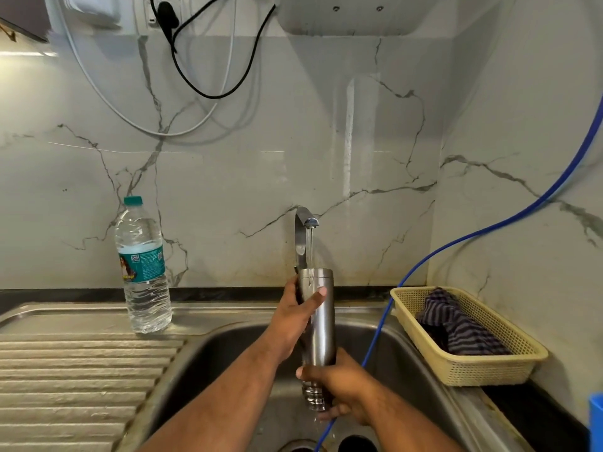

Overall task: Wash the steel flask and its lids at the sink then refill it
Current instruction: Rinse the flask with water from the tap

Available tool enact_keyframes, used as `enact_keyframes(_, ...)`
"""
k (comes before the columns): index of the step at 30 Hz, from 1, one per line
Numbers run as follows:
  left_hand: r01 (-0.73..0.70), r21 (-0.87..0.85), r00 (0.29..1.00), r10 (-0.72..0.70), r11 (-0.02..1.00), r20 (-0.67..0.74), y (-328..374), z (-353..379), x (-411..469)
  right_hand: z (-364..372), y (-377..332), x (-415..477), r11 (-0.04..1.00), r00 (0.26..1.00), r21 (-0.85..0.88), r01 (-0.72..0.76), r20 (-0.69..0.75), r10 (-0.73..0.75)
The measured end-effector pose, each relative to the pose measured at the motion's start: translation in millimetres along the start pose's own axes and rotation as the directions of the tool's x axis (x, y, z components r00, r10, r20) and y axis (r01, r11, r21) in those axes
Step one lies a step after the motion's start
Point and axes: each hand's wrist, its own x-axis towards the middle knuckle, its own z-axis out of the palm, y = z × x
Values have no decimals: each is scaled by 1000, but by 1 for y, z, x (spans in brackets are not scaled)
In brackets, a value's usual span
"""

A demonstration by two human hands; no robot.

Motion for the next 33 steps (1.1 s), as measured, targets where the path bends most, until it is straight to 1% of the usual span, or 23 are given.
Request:
enact_keyframes(4,-107,29,994,108,994,-27,4,9,-4,-3,-3,-5,999,1000,-30,-16,11,16)
enact_keyframes(8,-244,129,964,254,961,-74,10,9,-9,-4,-4,-6,1000,1000,-22,2,12,-2)
enact_keyframes(11,-290,186,945,311,939,-97,13,7,-9,-3,-4,-6,999,1000,-38,15,8,-14)
enact_keyframes(16,-318,185,934,341,930,-110,14,7,-6,-1,-5,-6,998,999,-64,28,-31,-30)
enact_keyframes(21,-307,174,937,330,936,-119,17,11,-8,-1,-5,-7,993,996,-104,56,-60,-63)
enact_keyframes(24,-297,94,944,307,950,-124,17,9,-10,1,-4,-7,988,995,-136,70,-62,-79)
enact_keyframes(27,-245,28,957,247,969,-154,16,7,-9,2,-4,-6,986,994,-149,74,-68,-84)
enact_keyframes(30,-240,29,950,241,970,-199,15,6,-6,1,-4,-5,985,994,-159,67,-70,-79)
enact_keyframes(33,-257,30,948,258,966,-184,14,6,-6,0,-3,-3,986,995,-153,65,-71,-77)
